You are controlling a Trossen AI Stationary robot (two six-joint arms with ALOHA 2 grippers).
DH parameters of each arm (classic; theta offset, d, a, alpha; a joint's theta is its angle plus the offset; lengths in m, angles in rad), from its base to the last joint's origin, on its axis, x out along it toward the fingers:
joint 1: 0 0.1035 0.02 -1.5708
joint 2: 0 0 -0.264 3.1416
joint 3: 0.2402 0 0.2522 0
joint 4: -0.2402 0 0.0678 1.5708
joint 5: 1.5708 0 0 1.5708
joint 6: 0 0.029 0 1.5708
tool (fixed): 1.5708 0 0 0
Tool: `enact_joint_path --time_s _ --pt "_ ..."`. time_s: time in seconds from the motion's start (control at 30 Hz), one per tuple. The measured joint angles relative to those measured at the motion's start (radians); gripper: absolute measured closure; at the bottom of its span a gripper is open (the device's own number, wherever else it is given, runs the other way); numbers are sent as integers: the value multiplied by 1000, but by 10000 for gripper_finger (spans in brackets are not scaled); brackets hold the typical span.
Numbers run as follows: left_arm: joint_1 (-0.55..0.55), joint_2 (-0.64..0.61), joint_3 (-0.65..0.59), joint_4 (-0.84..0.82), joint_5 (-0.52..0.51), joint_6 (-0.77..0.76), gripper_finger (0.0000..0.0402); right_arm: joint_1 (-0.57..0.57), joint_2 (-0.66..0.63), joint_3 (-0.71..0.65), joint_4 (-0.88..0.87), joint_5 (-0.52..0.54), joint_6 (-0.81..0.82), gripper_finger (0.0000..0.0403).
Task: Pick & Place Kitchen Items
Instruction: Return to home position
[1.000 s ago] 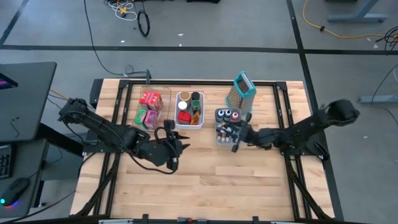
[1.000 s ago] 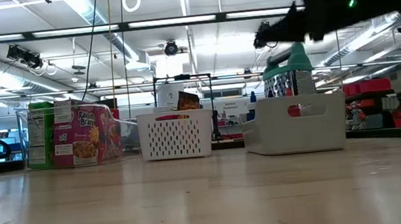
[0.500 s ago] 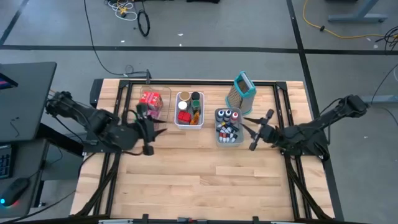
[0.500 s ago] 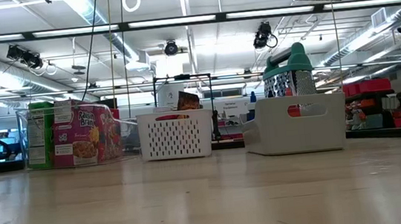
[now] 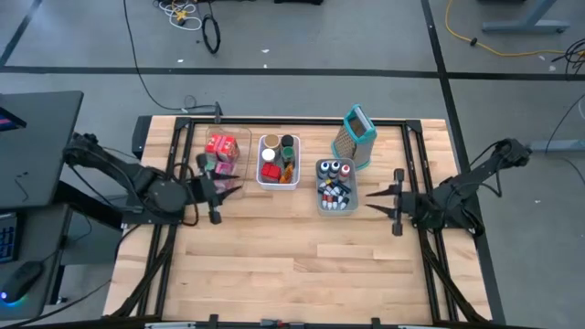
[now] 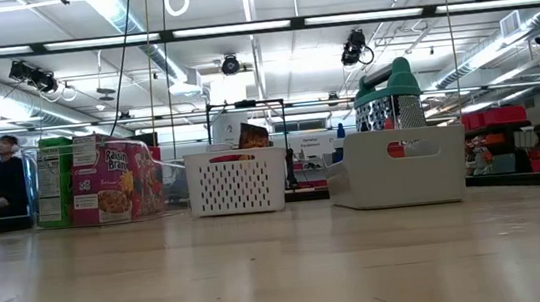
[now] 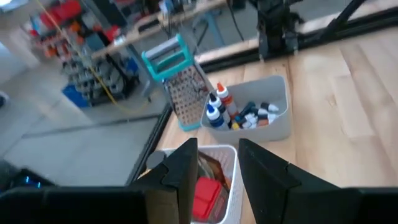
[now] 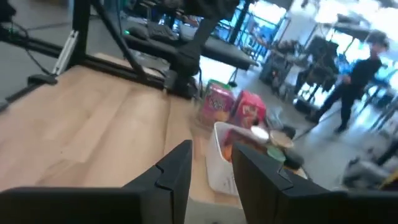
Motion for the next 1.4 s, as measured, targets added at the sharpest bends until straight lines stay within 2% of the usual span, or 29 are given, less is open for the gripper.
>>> enact_joint_path --time_s 0.07,0.23,0.37,0.47,0.6,0.7,0.83,0.9,1.03,1.2,1.3,1.4 --pt "0 -52 -105 142 -5 59 276 -1 -52 0 -82 -27 50 280" --pt "0 -200 -321 399 19 159 276 0 -147 -5 -223 -220 113 280" --pt "0 -339 -475 581 18 203 276 -4 -207 -71 -105 -343 6 280" --pt "0 -431 -572 703 37 239 276 -26 -241 -149 -5 -366 -58 280" --pt "0 -530 -655 803 64 348 276 -71 -288 -195 -14 -380 -50 280" --pt "3 -595 -690 827 64 413 276 -106 -307 -196 -38 -410 -26 280" --pt "19 -685 -730 816 70 420 276 -145 -322 -196 -40 -541 -28 280" --pt "28 -728 -760 813 106 406 276 -162 -321 -196 -41 -589 -30 280" --pt "48 -795 -824 821 212 363 276 -196 -322 -213 -35 -554 22 280" --pt "88 -825 -870 823 340 311 276 -245 -320 -314 73 -532 72 280" --pt "129 -825 -870 840 361 325 276 -273 -321 -329 106 -533 85 280" --pt "184 -825 -870 827 374 275 276 -295 -321 -329 111 -552 81 280"
